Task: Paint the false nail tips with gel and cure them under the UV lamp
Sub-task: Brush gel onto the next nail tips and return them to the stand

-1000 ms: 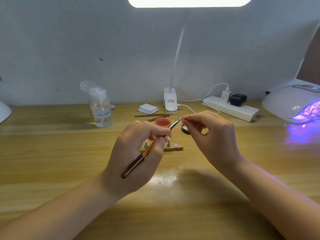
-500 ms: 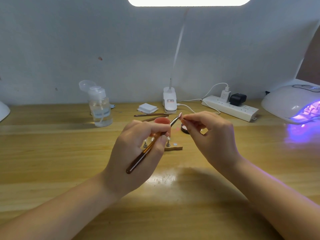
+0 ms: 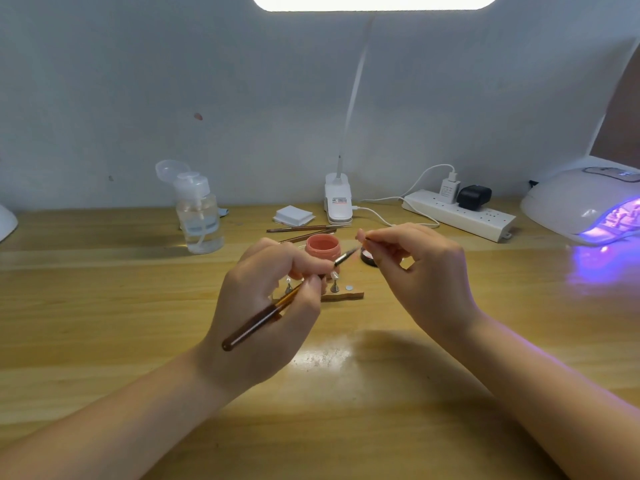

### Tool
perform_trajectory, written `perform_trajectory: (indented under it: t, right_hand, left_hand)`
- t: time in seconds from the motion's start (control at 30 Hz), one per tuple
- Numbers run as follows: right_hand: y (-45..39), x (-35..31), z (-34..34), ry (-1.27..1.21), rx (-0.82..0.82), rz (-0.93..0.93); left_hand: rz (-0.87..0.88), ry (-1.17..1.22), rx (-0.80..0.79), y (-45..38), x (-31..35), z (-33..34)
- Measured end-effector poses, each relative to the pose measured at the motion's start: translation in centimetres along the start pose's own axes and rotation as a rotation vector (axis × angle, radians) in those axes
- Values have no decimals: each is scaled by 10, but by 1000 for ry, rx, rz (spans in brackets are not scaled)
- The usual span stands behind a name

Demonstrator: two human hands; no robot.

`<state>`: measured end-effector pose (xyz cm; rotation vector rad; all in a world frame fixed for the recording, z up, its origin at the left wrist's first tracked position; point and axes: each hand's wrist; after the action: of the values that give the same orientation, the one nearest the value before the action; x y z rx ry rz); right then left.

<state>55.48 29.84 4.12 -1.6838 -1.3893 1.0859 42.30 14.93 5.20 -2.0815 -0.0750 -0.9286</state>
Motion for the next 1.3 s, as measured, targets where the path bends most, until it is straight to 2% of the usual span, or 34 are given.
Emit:
perform_trajectory:
  t: [0.23,0.43,0.57,0.73,0.93,1.07,1.3]
  right_hand:
    - [0,1,0,-1,2,-10]
    - [1,1,1,-7,6,-17]
    - [1,2,1,-4,-2,-31]
    - [2,3,1,-15,-23,-29]
    - [3,3,2,3,-52,-55]
    - [3,3,2,2,-47,-57]
    - [3,4,1,6,-63,-56]
  left_hand:
    - [-61,1,-23,0,0,0]
    - [-97,41,18,-1,3,1]
    - [-105,24,-32,0,2,0]
    - [-115,50,-9,-1,3,-1]
    - [-116,46,-51,1,-1,-1]
    - [-120,69,-9,-1,2,0]
    - [-129,93,-50,1,0,-1]
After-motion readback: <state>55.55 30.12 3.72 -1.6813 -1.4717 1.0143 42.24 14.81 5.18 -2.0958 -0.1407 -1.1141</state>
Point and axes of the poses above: each hand's wrist, its own y-axis away from the middle knuckle, its own z-axis out of the palm, x = y × z, and after that the axes turned 10 degrees about -z, right-handed
